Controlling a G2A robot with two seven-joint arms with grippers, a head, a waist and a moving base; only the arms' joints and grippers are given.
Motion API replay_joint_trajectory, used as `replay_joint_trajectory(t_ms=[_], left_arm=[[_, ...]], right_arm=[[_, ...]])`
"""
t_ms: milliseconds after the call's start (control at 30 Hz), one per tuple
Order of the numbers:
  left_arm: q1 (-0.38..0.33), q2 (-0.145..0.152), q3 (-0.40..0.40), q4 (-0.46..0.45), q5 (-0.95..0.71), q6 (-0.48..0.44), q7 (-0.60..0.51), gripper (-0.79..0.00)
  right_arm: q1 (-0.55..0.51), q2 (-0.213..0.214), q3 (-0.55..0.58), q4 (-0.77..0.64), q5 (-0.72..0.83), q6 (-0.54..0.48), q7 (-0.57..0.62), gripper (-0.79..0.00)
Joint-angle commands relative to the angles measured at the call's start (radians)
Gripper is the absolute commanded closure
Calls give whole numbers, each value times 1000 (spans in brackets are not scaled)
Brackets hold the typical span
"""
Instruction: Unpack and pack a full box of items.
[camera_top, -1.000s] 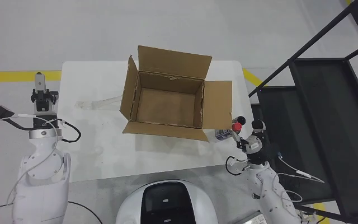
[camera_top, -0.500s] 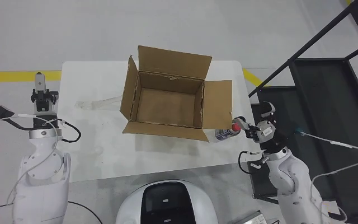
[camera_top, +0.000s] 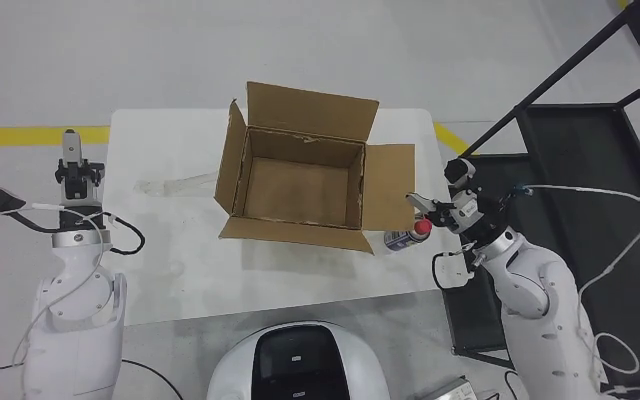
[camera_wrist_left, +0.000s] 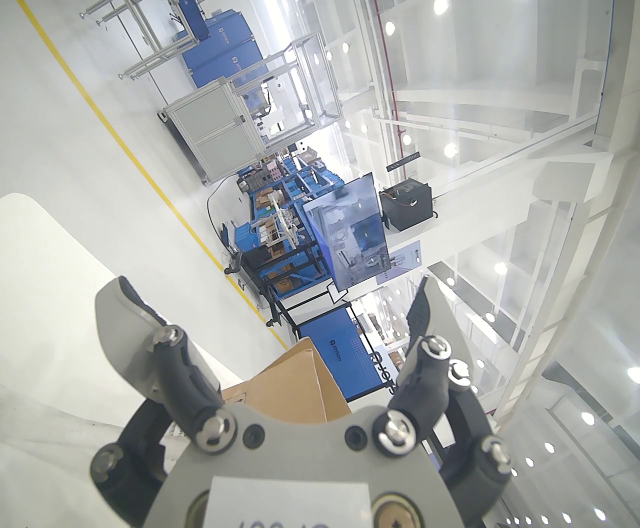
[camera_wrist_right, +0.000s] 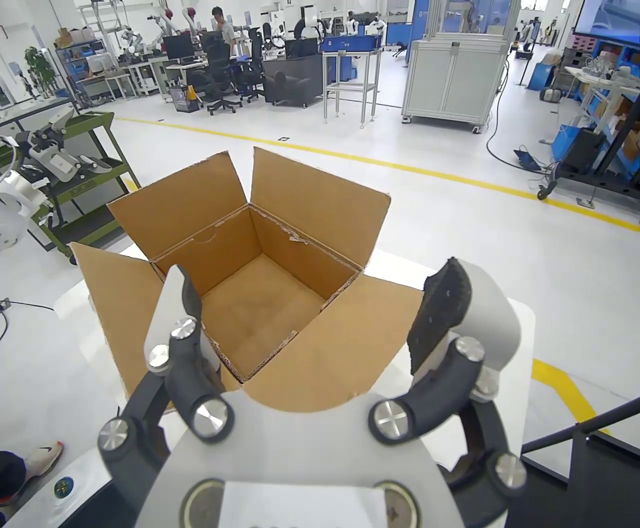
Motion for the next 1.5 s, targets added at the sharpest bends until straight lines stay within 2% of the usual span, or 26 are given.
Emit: replay_joint_trajectory(t_ms=[0, 1167, 1300, 1467], left_arm=[[0, 0, 0, 0, 0, 0, 0, -785], [0, 0, 0, 0, 0, 0, 0, -785], [0, 0, 0, 0, 0, 0, 0, -785], [0, 0, 0, 0, 0, 0, 0, -785]], right_arm=[[0, 0, 0, 0, 0, 0, 0, -785], [0, 0, 0, 0, 0, 0, 0, -785], [23, 3, -25, 24, -37, 28, 50, -785], [59, 14, 6, 58, -6, 63, 195, -785]])
